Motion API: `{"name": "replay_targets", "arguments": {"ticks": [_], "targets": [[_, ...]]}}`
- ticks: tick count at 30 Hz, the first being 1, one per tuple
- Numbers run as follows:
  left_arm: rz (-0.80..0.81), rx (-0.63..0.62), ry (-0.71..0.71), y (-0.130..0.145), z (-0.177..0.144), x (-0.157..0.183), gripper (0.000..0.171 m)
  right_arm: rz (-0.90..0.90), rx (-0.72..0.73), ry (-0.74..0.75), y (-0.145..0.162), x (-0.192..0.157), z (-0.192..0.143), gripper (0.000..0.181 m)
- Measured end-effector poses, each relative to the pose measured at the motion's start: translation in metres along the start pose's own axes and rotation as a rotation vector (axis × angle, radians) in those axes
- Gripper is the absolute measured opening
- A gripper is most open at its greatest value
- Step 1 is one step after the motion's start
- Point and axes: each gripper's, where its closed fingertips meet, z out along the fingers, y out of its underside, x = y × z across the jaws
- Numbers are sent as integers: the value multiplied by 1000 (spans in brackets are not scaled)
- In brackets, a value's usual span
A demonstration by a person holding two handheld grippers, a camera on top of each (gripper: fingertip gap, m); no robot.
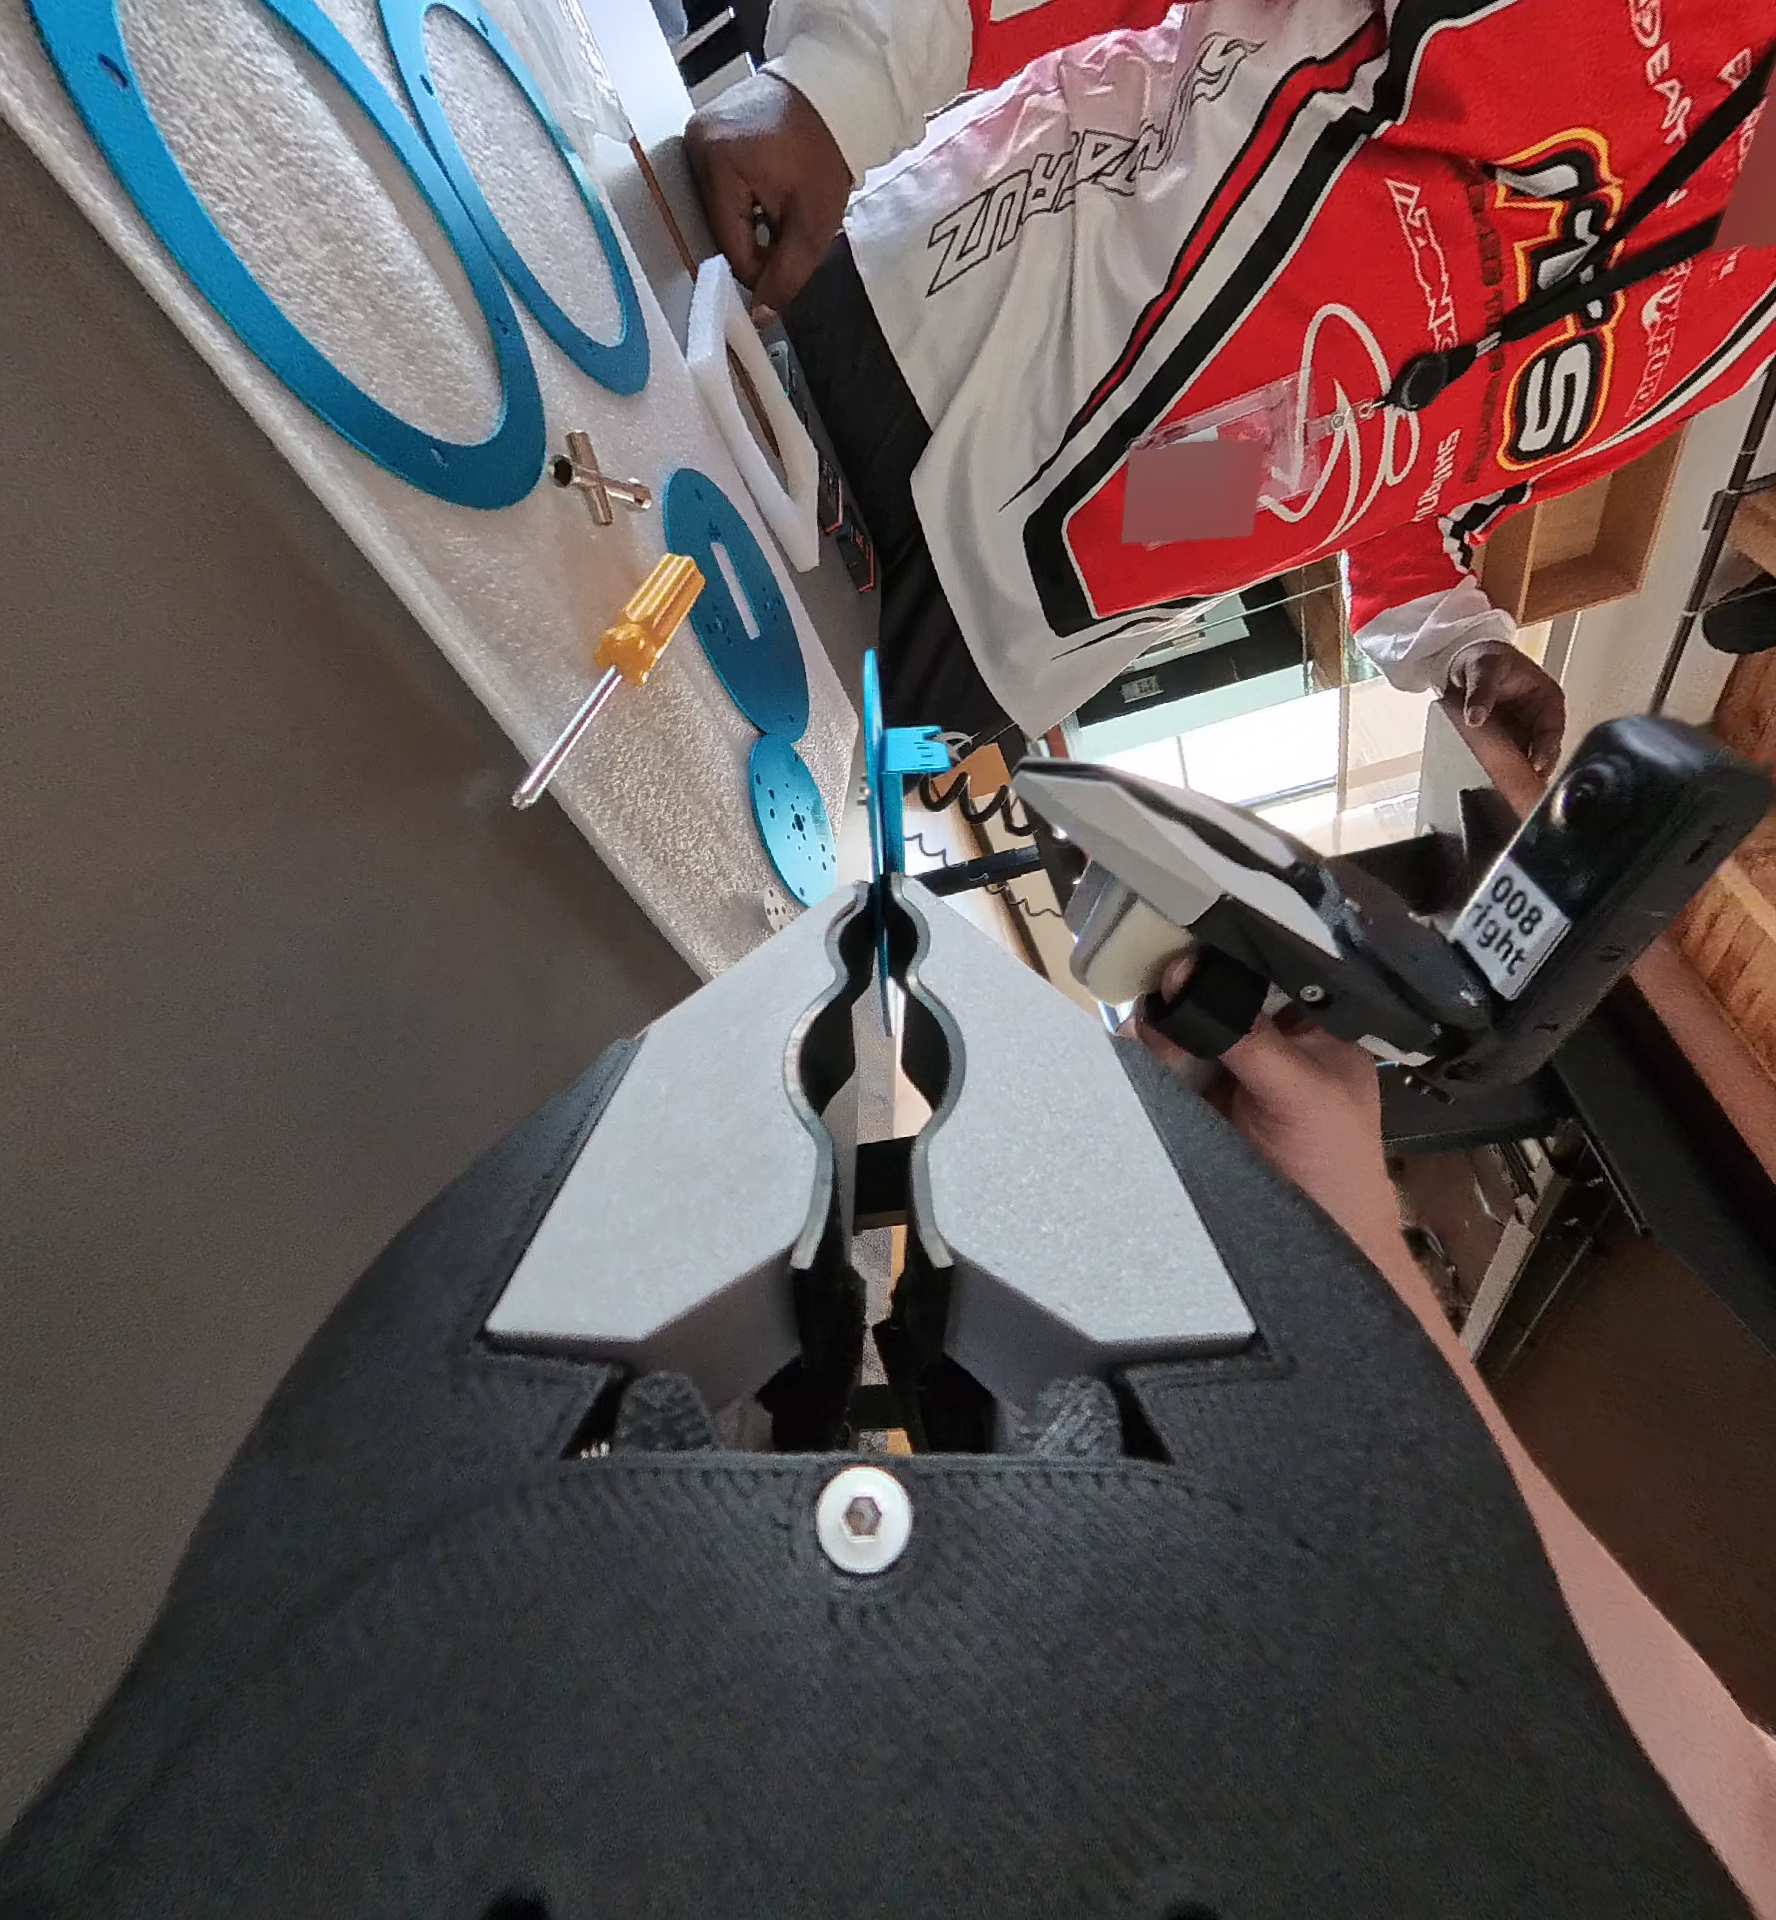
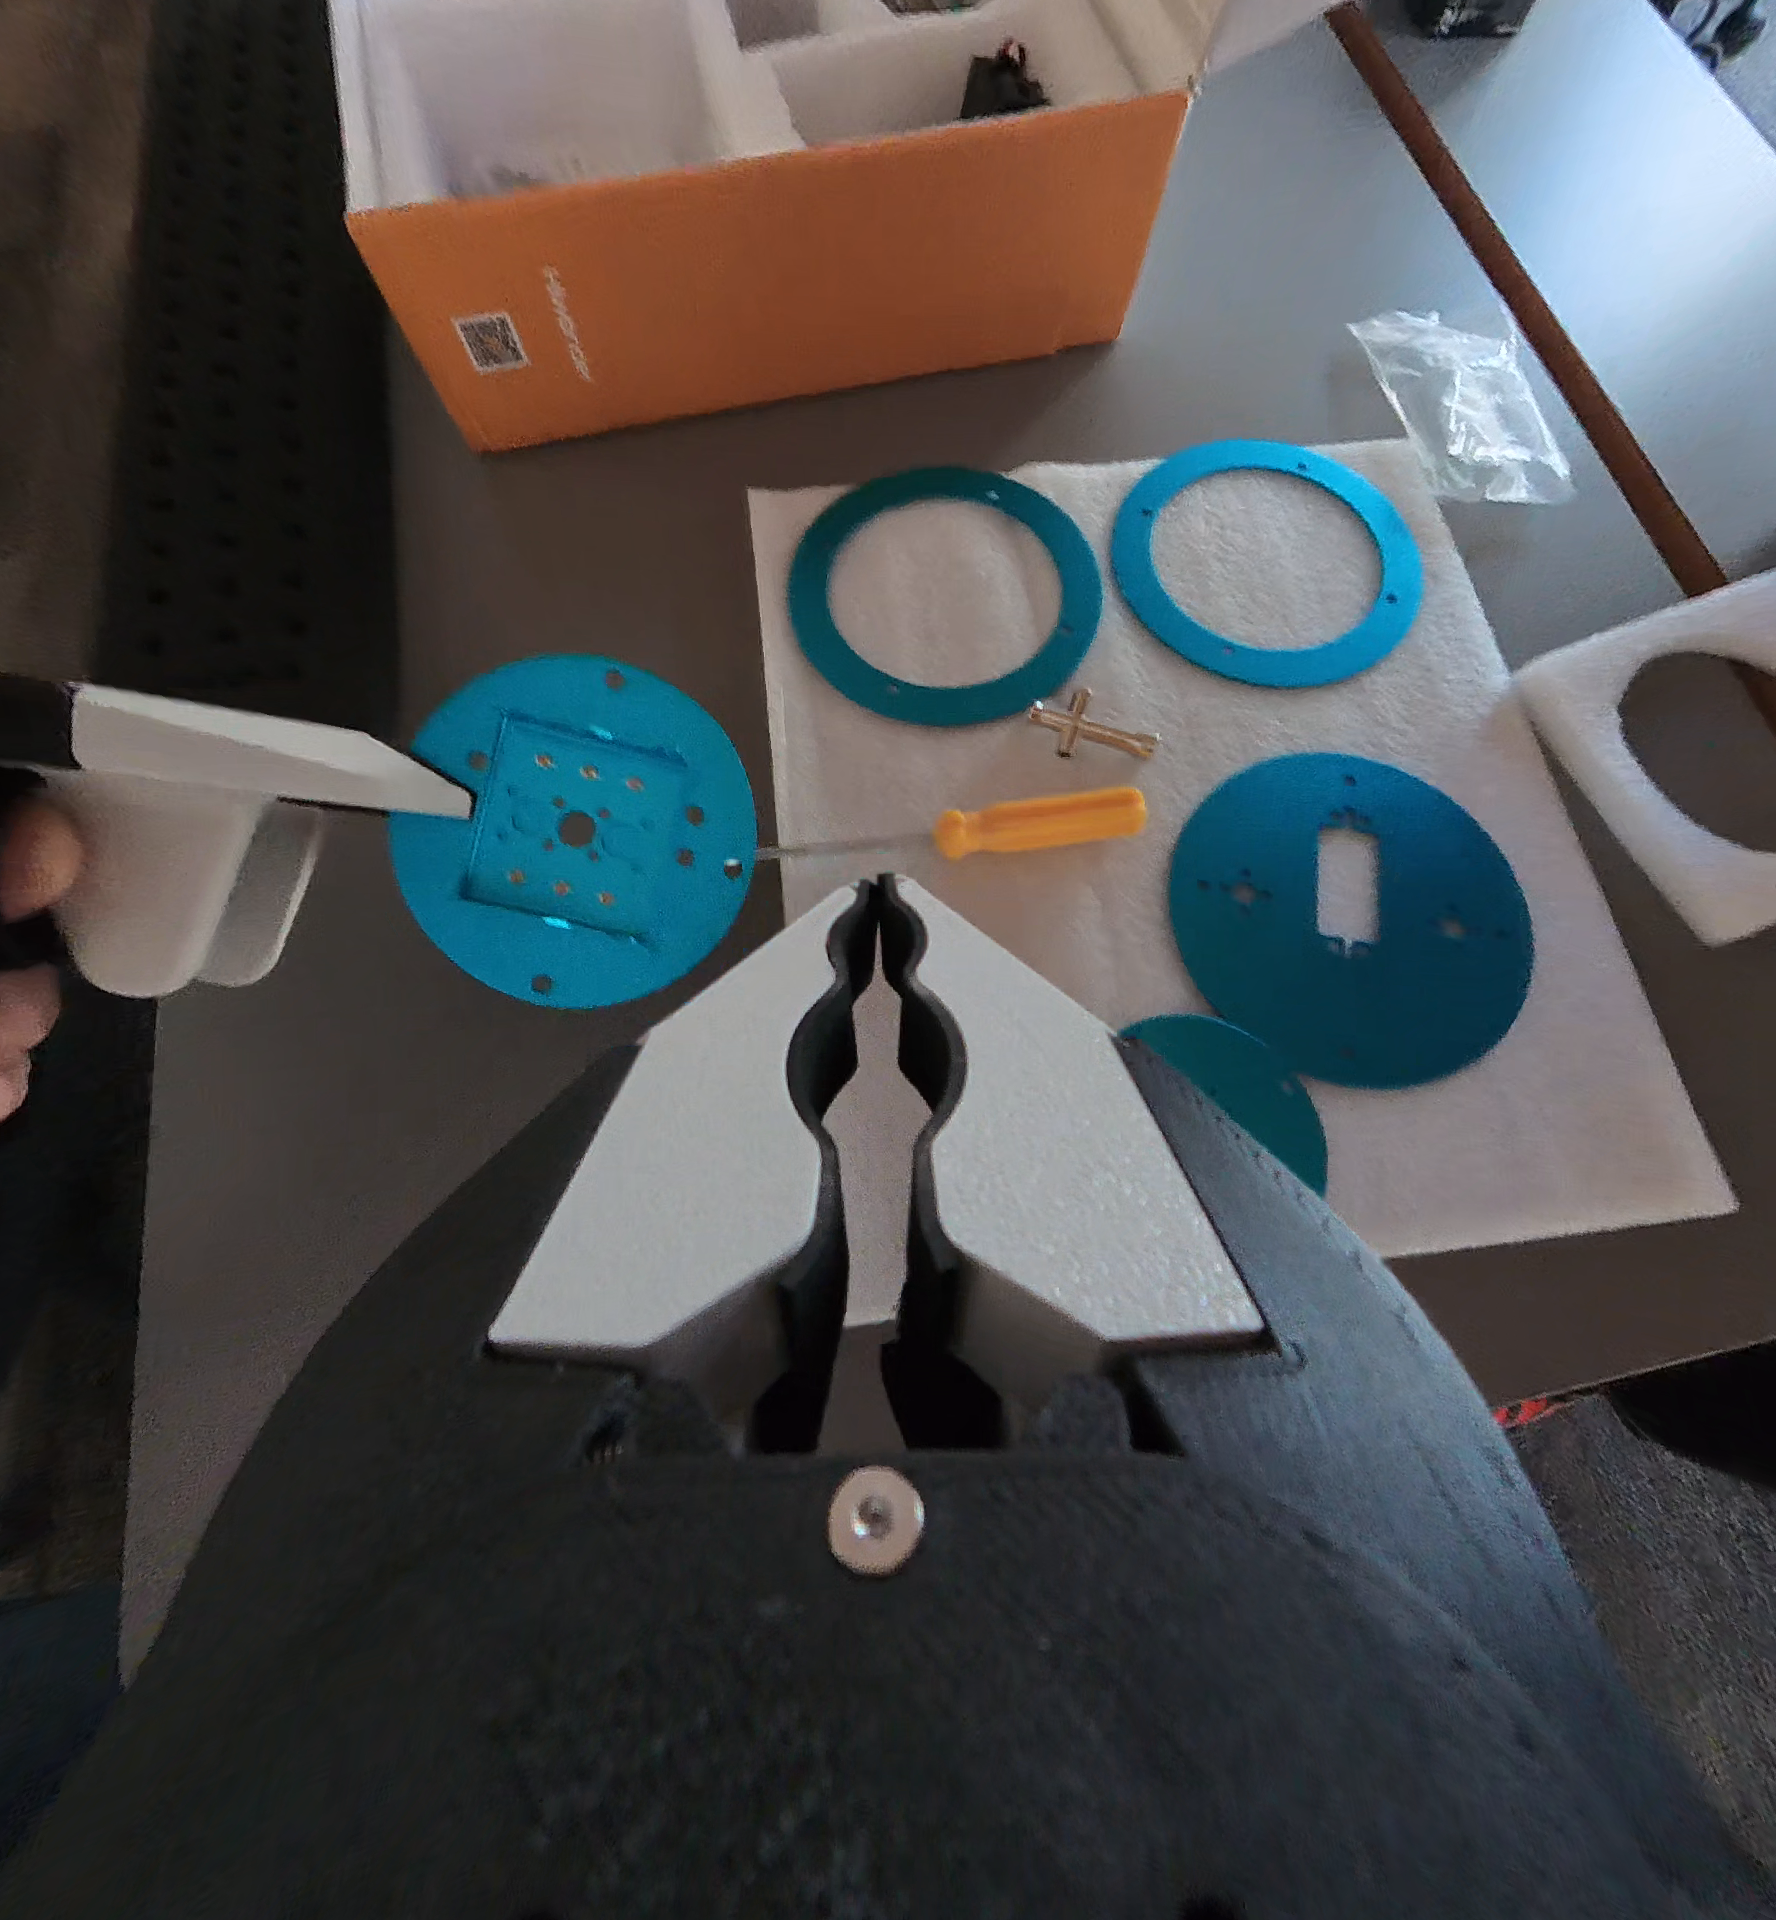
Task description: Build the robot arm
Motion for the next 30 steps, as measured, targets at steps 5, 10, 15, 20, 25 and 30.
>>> {"name": "replay_targets", "arguments": {"ticks": [5,10,15,20,25,30], "targets": [[15,-10,-30,3,-1,-8,0,81,18,-35,24,-2,-2,0],[107,-7,-68,-3,-7,-9,0,157,113,-9,43,1,-14,3],[292,58,-75,-33,-13,5,0,414,333,-40,38,16,-35,21],[210,64,-7,-46,0,16,0,551,687,-64,-19,56,-79,1],[129,37,-18,-30,1,12,0,287,500,36,-13,45,-69,0],[-2,0,7,-3,-15,1,0,184,236,24,58,1,-42,3]]}}
